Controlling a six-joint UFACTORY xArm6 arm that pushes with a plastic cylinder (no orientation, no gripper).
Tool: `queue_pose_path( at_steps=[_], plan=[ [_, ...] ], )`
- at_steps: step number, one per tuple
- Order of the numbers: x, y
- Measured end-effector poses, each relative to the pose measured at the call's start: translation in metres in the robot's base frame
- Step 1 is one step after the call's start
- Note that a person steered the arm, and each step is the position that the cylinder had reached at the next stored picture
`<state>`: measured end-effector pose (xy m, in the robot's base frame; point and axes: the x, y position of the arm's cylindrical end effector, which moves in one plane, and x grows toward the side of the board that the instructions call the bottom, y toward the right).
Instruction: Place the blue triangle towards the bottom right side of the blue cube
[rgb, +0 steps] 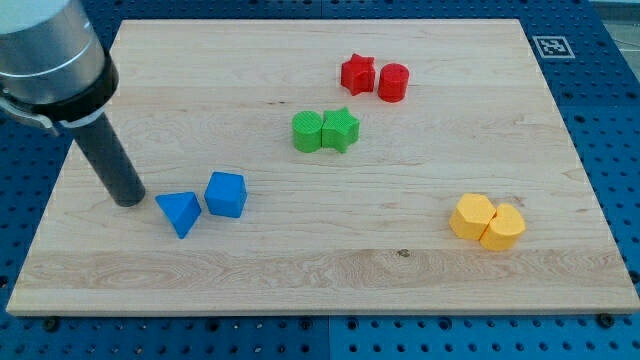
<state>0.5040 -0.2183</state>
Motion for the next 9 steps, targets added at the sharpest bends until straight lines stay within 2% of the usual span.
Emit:
queue_pose_path(
  at_steps=[1, 2, 6, 8, 9],
  plan=[
    [0.013, -0.022],
    [0.028, -0.014],
    [0.019, 0.049],
    [0.041, 0.055],
    [0.045, 0.081]
  ],
)
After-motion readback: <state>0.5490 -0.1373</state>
